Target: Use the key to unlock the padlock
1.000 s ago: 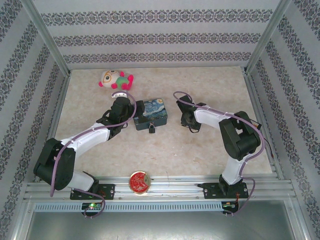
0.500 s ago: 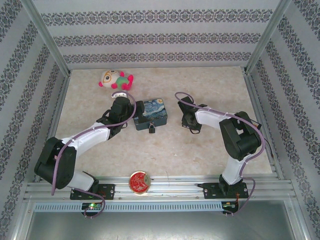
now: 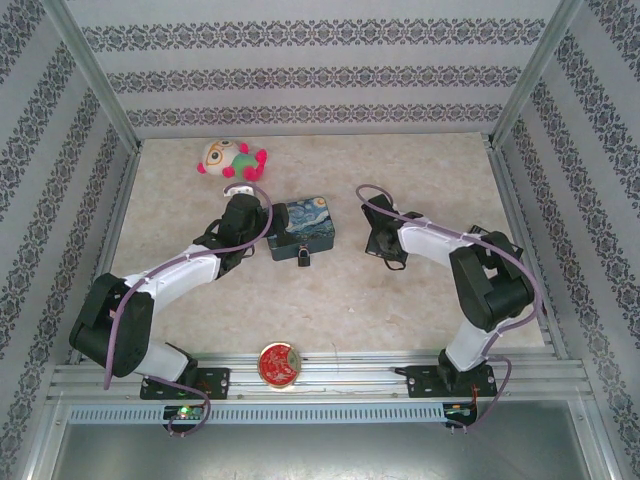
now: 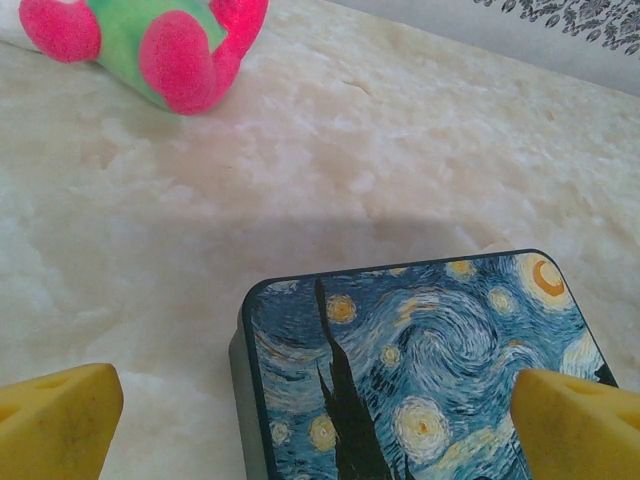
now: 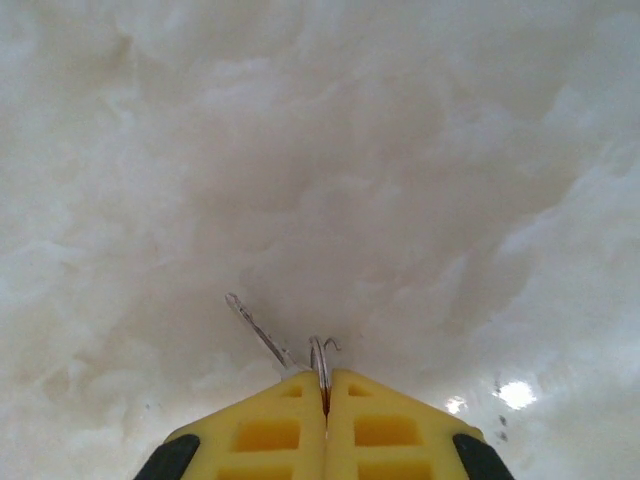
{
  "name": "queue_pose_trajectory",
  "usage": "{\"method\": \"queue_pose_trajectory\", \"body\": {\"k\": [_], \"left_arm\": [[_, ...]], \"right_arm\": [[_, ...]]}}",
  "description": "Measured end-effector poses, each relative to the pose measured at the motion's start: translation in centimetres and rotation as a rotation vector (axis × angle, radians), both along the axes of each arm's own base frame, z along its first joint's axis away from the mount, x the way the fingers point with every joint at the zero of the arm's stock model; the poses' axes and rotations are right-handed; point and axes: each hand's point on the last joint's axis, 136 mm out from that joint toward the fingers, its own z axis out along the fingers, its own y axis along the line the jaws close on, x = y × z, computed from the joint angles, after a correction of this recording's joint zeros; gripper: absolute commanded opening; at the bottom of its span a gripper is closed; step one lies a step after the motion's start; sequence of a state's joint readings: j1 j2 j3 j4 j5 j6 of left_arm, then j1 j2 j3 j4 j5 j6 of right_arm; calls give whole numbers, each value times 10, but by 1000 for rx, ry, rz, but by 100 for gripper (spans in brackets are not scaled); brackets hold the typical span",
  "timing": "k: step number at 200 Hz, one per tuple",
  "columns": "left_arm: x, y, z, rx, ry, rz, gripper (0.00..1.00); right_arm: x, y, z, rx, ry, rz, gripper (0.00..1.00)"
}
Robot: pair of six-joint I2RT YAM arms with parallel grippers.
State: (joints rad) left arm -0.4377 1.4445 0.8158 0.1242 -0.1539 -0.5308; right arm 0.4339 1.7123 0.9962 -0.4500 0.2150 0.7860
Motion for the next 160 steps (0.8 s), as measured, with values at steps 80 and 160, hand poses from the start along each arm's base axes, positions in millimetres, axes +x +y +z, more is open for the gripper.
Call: {"method": "queue_pose_trajectory", "body": {"k": [80, 160], "left_arm": [[2, 2, 9, -58, 0, -37, 99], [-2, -44, 70, -209, -98, -290, 99]], "right_arm": [[-3, 8, 65, 100, -215, 122, 0], [-5, 55, 175, 334, -565, 408, 0]]}}
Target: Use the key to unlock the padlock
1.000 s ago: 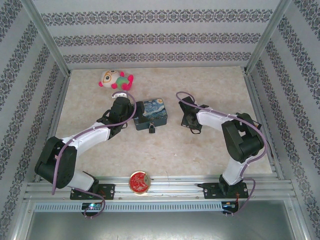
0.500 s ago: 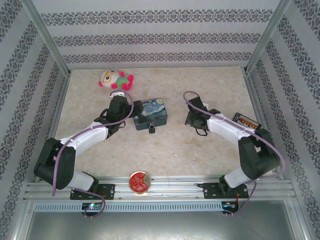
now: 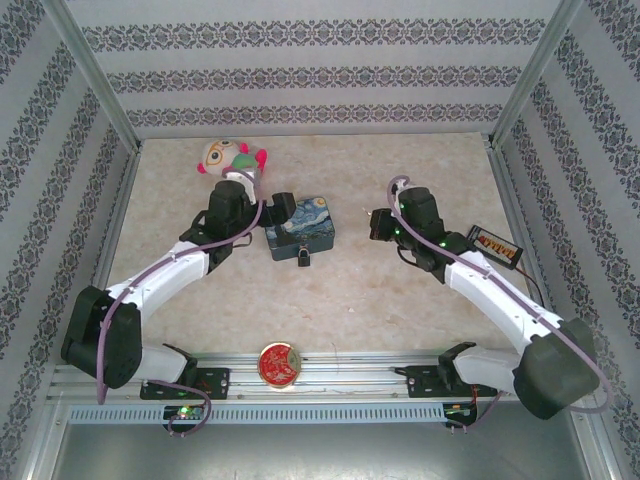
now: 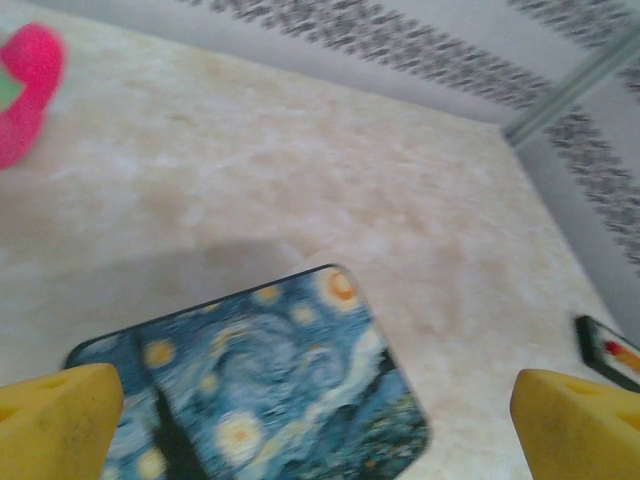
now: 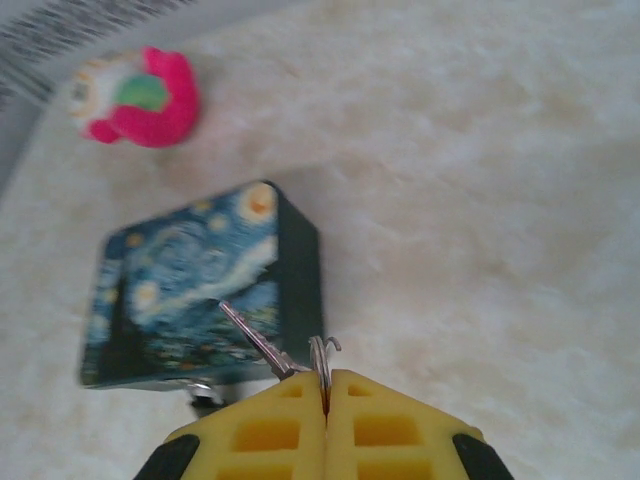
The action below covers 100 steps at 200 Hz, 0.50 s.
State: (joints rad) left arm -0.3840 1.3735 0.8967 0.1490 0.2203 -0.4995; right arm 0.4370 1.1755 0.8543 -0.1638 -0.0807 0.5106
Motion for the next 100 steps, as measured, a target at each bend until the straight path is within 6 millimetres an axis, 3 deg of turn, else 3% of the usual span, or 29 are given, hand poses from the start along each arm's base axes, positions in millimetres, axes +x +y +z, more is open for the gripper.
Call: {"method": "queue_pose_trajectory", "body": {"k": [41, 100], "left_arm": [[-8, -38, 43, -113, -54, -217, 100], [-37, -85, 49, -186, -35, -507, 82]], "right_arm": [[-5, 24, 29, 79, -101, 101, 0], [-7, 42, 45, 160, -142, 171, 0]]}}
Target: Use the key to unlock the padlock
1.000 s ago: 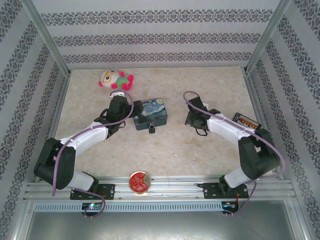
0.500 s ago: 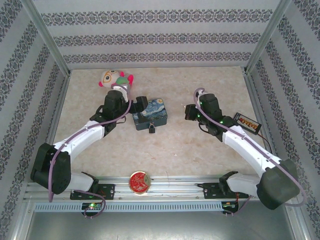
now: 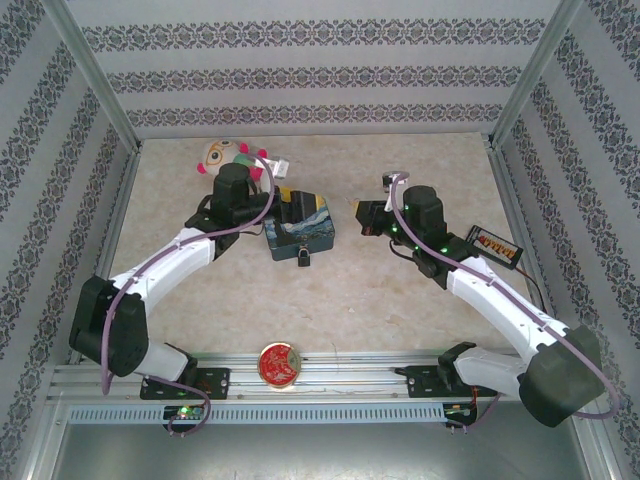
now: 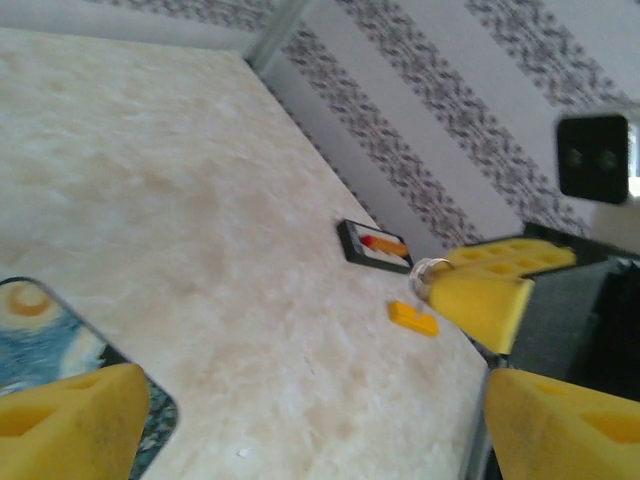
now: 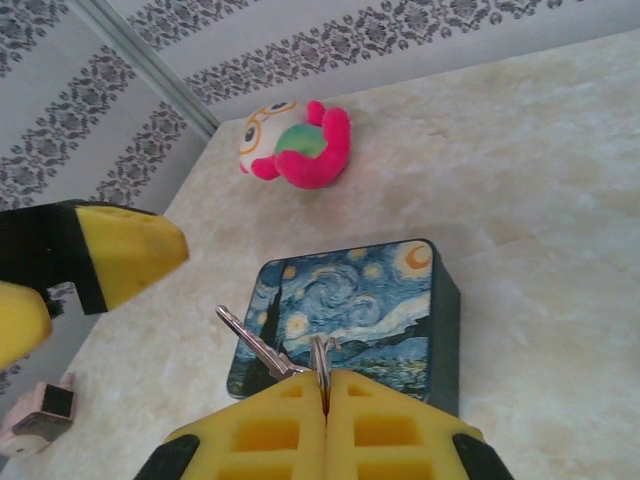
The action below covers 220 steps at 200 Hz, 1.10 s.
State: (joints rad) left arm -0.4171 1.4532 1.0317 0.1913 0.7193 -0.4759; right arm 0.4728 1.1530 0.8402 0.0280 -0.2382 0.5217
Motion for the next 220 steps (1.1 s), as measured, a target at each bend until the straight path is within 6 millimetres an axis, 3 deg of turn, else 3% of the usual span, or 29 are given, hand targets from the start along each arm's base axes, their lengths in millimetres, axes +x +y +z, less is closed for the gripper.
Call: {"method": "queue_pose_trajectory", "body": {"k": [42, 84, 146, 185, 220], "left_arm": [[-12, -21, 5, -23, 0, -121, 70], [-16, -32, -3, -33, 35, -171, 55], [-6, -38, -16, -52, 90, -165, 26], [-4, -40, -14, -66, 95, -161, 0], [-3, -39, -13, -68, 90, -157, 0]], "right_arm": [[-2, 13, -1, 21, 4, 44, 0], [0, 22, -10, 34, 31, 62, 0], [-3, 32, -13, 42, 36, 98, 0], [-3, 32, -13, 42, 36, 98, 0], [-2, 32, -12, 43, 33, 96, 0]]}}
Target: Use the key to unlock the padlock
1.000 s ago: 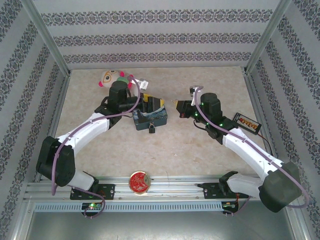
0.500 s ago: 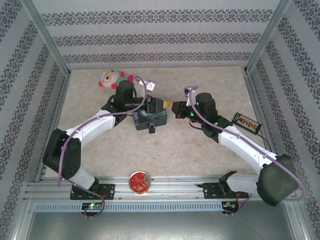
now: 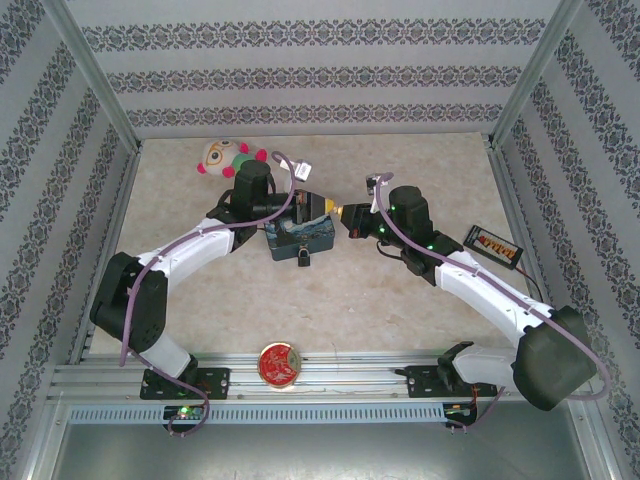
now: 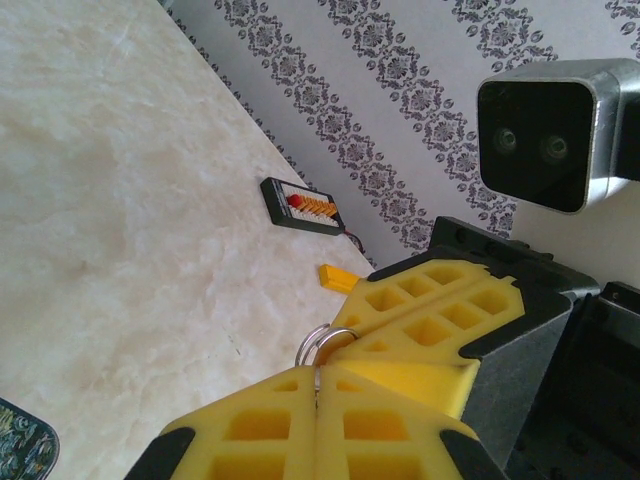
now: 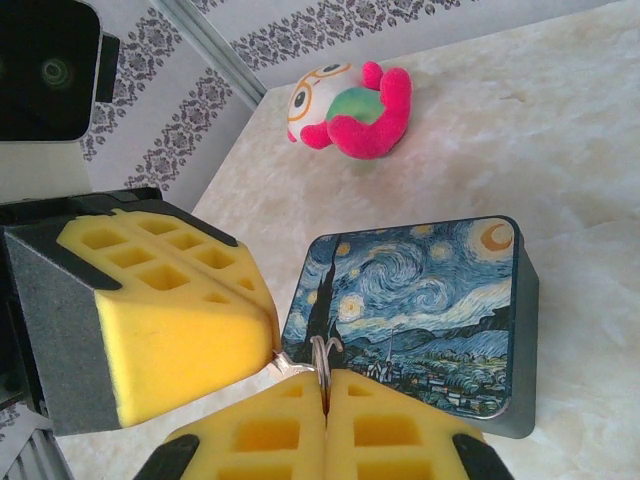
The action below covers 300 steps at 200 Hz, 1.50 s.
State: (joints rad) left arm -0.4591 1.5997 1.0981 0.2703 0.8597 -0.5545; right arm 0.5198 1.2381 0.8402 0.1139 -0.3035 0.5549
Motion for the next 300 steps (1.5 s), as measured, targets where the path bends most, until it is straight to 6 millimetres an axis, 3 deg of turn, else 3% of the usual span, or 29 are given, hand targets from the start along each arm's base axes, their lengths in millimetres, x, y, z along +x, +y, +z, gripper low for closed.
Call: {"method": "queue_pose_trajectory", "body": {"k": [30, 61, 109, 146, 176, 199, 237, 300], "left_arm": [[2, 0, 0, 6, -5, 19, 0], [8, 7, 6, 26, -20, 92, 0], [8, 19, 11, 80, 46, 168, 0], [5, 20, 12, 89, 122, 174, 0], [0, 21, 4, 104, 178, 172, 0], [-4, 22, 4, 108, 193, 171, 0], [-10, 25, 8, 110, 200, 166, 0], [-13, 26, 9, 119, 210, 162, 0]], "right_arm": [[2, -2, 0, -8, -5, -14, 19], [-1, -14, 2, -41, -29, -74, 23], [-24, -22, 17, -157, -189, -103, 36], [-40, -7, 23, -269, -376, -20, 39], [-47, 18, 18, -406, -535, 48, 41], [-41, 30, 3, -525, -607, 66, 42], [-20, 34, -21, -695, -650, 53, 43], [-5, 36, -8, -750, -727, 0, 37]]}}
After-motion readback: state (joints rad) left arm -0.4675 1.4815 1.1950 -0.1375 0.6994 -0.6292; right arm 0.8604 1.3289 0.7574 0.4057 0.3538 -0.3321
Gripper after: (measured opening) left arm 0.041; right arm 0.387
